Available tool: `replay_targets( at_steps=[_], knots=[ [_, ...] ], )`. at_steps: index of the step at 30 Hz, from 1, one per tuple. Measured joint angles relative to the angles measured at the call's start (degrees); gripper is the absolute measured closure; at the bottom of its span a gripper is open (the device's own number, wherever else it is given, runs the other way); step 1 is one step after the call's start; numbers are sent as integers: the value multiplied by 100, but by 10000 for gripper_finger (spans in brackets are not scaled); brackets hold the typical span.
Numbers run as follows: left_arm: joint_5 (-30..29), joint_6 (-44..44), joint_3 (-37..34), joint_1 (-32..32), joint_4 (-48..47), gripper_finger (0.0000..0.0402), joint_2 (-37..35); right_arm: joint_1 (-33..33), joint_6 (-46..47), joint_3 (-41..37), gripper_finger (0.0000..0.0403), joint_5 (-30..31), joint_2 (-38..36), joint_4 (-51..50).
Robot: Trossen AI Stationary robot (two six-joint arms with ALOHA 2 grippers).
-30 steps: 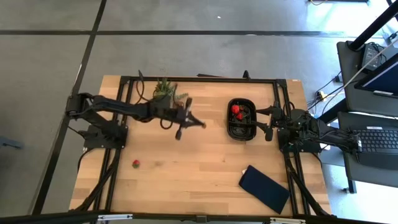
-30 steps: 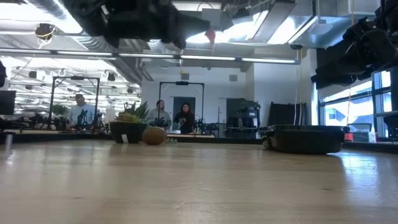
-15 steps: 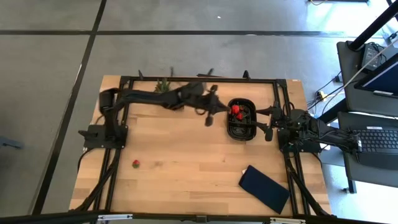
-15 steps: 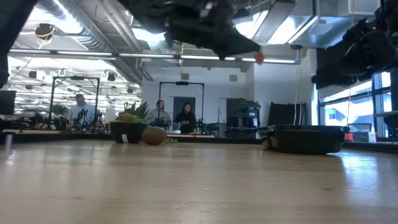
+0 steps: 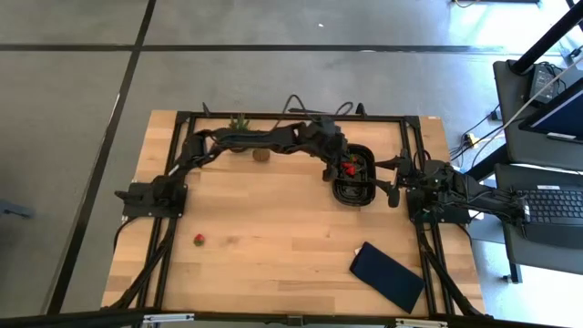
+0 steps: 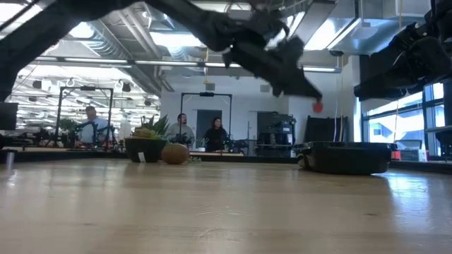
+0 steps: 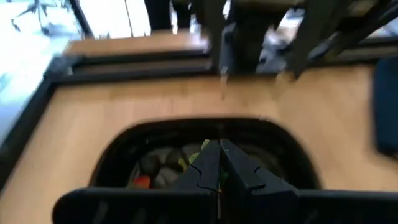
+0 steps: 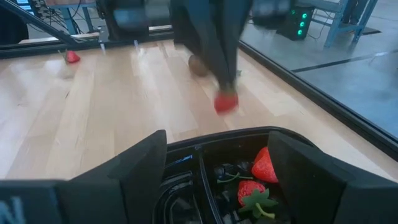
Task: Pick and placing Produce into tupperware
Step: Put the red strawberry into the black bin
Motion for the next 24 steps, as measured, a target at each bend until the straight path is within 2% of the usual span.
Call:
replay_targets(
  at_steps=[5, 11, 24],
  knots=[
    [-483, -46, 65, 23, -32, 401, 404, -1, -4, 0, 121, 0, -1, 2],
    [-509, -192, 74, 45, -59, 401, 732, 0, -11, 0, 121, 0, 2, 2],
    [-552, -151, 75, 42, -119, 382, 717, 0, -14, 0, 121, 0, -1, 4]
  ],
)
